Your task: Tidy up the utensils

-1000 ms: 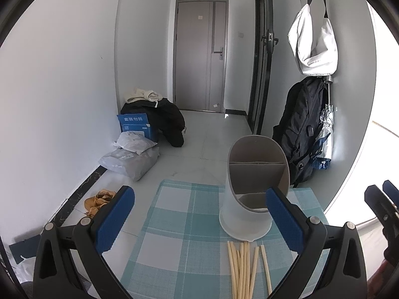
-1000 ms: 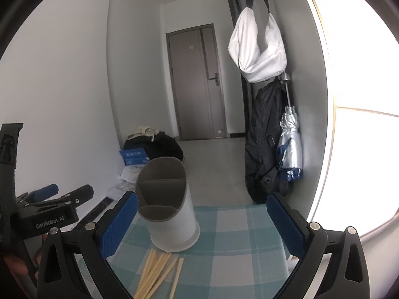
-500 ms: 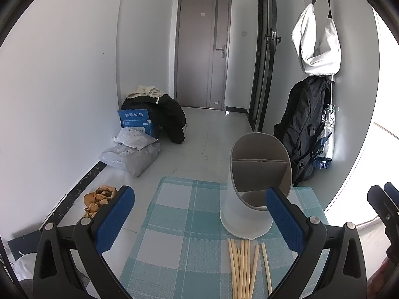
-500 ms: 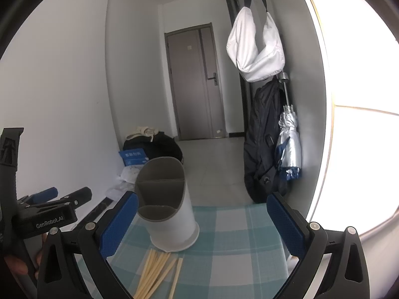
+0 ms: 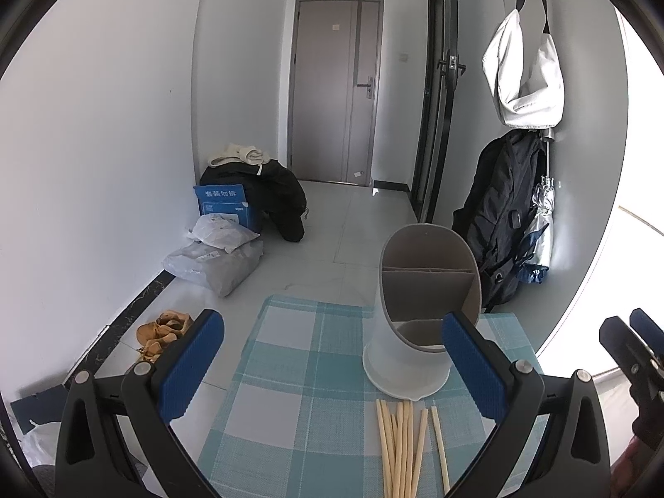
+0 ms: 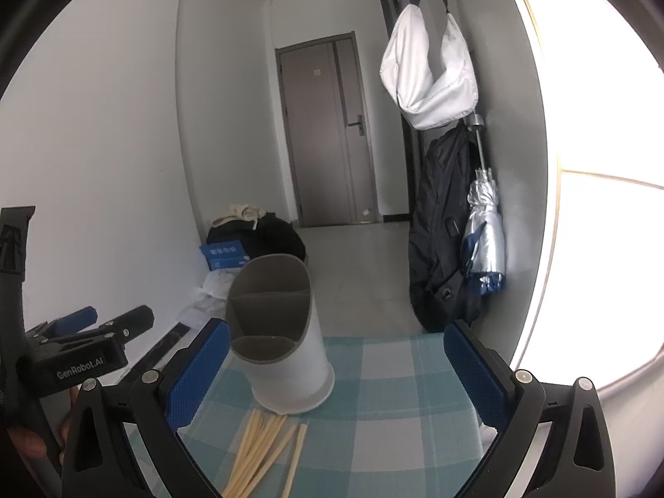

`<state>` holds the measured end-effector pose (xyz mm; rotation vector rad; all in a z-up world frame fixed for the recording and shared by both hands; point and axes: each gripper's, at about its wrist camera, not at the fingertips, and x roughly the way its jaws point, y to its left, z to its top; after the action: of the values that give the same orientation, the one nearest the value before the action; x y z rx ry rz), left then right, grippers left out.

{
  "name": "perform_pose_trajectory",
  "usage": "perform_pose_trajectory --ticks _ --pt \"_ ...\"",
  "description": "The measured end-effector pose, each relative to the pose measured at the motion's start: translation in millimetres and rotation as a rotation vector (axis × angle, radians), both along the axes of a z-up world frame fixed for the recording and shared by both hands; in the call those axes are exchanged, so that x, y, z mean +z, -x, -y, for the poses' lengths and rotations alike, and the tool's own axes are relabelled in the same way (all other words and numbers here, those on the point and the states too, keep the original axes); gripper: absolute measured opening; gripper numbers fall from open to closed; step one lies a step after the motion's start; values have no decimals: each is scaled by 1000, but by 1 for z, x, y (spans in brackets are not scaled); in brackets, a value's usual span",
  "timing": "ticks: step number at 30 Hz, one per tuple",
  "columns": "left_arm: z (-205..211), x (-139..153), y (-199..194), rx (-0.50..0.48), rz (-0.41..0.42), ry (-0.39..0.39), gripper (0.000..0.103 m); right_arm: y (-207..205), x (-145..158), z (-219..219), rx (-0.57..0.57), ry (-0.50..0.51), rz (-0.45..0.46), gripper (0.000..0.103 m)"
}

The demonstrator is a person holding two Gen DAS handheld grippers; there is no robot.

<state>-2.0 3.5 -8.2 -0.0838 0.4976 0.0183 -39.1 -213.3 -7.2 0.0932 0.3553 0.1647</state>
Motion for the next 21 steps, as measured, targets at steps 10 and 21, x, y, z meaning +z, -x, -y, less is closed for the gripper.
perform_pose_trajectory --ticks 10,21 --pt "-11 -6 -9 20 -68 10 102 -28 -25 -20 63 81 -182 101" --pt "-55 -31 -35 115 -252 105 102 -90 -118 -61 163 290 -572 72"
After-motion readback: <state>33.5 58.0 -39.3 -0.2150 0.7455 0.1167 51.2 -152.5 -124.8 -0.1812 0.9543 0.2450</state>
